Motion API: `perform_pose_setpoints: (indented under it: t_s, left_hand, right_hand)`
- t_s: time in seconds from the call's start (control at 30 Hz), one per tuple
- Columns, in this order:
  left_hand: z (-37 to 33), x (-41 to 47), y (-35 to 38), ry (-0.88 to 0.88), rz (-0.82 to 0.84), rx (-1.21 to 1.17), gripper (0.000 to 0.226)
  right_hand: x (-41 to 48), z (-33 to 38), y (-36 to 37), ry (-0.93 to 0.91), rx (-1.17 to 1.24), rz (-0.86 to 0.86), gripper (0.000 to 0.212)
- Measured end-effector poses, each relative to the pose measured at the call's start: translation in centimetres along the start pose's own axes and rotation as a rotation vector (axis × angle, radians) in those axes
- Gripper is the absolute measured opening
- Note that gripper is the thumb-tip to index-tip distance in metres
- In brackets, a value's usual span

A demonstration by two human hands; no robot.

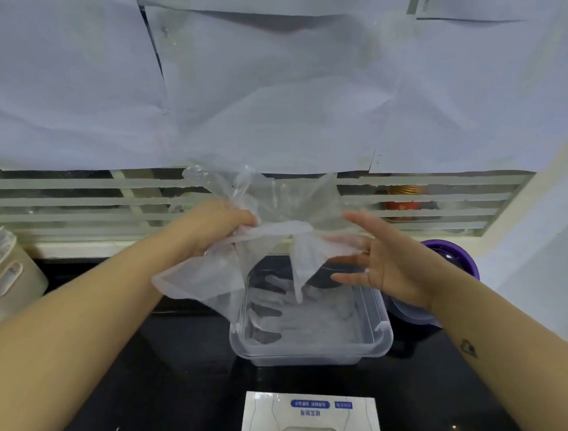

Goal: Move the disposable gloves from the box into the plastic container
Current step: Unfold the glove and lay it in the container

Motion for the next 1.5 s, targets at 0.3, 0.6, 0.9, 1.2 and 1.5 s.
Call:
perform_pose_setpoints:
  t_s: [0.3,0.6,0.9,1.2,1.5]
  left_hand:
    - [0.0,0.1,1.1,0.033,0.085,0.131,0.039]
    - [6.0,-0.2,1.7,-0.063,0.183,0.231,0.024]
    - [4.6,-0.1,0.8,0.089,-0.188,0.557,0.039]
    - [-0.6,-1.8,7.8,0.381,-0.067,0.705,0.081]
    - [0.3,-1.9,6.6,0.543,-0.559,0.610,0.043]
  right_hand:
    - [2.6,-0.2,0.2,-0.061,-0.437,-0.200,0.087]
    - [3.6,-4.5,-2.7,-0.209,-0.812,-0.460,0.021]
    - [4.4,-6.6,-2.3,-0.106,-0.841,-0.452,0.018]
    - [5.8,-4.2,0.6,0.003,-0.039,-0.402,0.018]
    - [5.2,-1.3,2.7,-0.138,0.208,-0.412,0.009]
Point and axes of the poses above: each hand's wrist, its own x-axis towards the middle knuckle, its own y-axis out of the palm, z = x × y, the point moved 2 cm from there along x, towards the middle knuckle, and after that the axes turned 10 degrees about x, right-handed, at the moved point
